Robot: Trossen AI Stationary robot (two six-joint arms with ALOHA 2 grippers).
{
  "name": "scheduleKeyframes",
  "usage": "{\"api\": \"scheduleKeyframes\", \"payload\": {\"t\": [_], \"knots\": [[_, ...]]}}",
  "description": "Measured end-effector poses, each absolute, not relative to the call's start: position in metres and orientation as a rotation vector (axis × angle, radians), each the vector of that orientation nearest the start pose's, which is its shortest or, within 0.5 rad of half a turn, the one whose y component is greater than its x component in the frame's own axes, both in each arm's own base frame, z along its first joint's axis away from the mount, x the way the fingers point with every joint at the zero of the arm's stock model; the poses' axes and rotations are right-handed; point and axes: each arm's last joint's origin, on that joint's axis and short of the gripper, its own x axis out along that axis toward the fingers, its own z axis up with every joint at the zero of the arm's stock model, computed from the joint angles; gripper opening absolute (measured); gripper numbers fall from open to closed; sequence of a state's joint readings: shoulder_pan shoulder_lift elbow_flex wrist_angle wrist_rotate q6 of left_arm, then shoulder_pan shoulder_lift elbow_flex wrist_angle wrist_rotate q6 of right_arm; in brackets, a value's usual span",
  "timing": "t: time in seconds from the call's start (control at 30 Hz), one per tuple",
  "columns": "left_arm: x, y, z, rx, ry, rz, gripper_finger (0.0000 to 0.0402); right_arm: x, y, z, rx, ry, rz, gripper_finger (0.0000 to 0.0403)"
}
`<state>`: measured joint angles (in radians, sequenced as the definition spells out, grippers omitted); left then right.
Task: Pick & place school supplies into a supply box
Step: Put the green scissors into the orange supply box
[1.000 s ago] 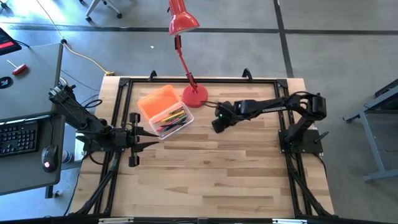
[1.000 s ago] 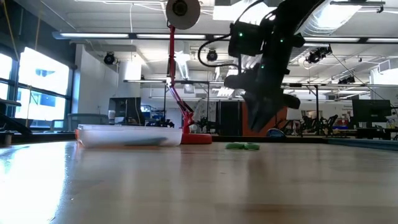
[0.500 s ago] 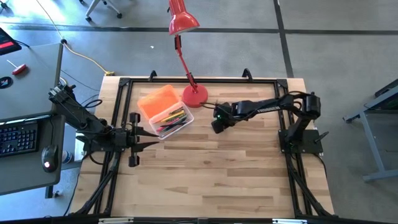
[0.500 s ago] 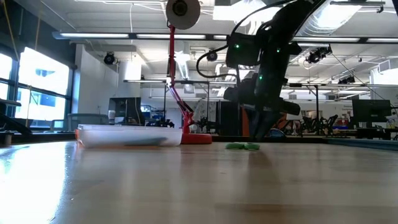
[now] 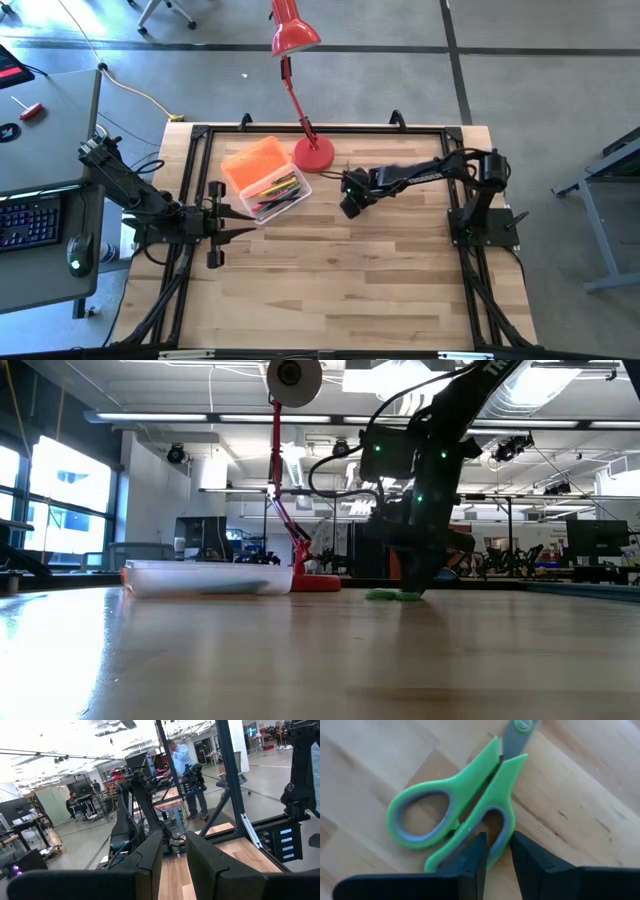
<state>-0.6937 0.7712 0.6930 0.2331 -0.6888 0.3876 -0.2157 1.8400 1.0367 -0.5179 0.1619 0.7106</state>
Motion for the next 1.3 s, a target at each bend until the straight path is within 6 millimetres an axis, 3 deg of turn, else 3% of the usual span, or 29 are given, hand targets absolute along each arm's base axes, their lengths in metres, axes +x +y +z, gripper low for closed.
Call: {"api": "scheduleKeyframes", "payload": {"t": [0.23, 0.37, 0.57, 0.73, 0.87, 1.0, 1.3], "knots": [[0.141, -0.094, 0.342, 0.292, -0.115, 0.017, 0.0117, 0.318, -0.065, 0.135, 0.484, 1.206, -0.66, 0.0011], [0.141, -0.094, 0.342, 0.291, -0.115, 0.017, 0.0117, 0.317, -0.051, 0.144, 0.44, 1.214, -0.583, 0.0015], [0.141, -0.094, 0.342, 0.295, -0.115, 0.018, 0.0117, 0.309, -0.031, 0.177, 0.347, 1.152, -0.507, 0.0005], [0.141, -0.094, 0.342, 0.319, -0.115, 0.021, 0.0117, 0.313, -0.026, 0.21, 0.155, 0.95, -0.452, 0.0009], [0.141, -0.094, 0.342, 0.319, -0.117, 0.022, 0.0117, 0.329, -0.026, 0.217, 0.021, 0.82, -0.29, 0.0003], [0.142, -0.094, 0.341, 0.293, -0.109, 0.024, 0.0117, 0.349, -0.035, 0.215, -0.061, 0.792, -0.264, 0.0002], [0.141, -0.089, 0.34, 0.224, -0.075, 0.164, 0.0117, 0.43, -0.067, 0.223, -0.315, 0.905, -0.216, 0.0001]]}}
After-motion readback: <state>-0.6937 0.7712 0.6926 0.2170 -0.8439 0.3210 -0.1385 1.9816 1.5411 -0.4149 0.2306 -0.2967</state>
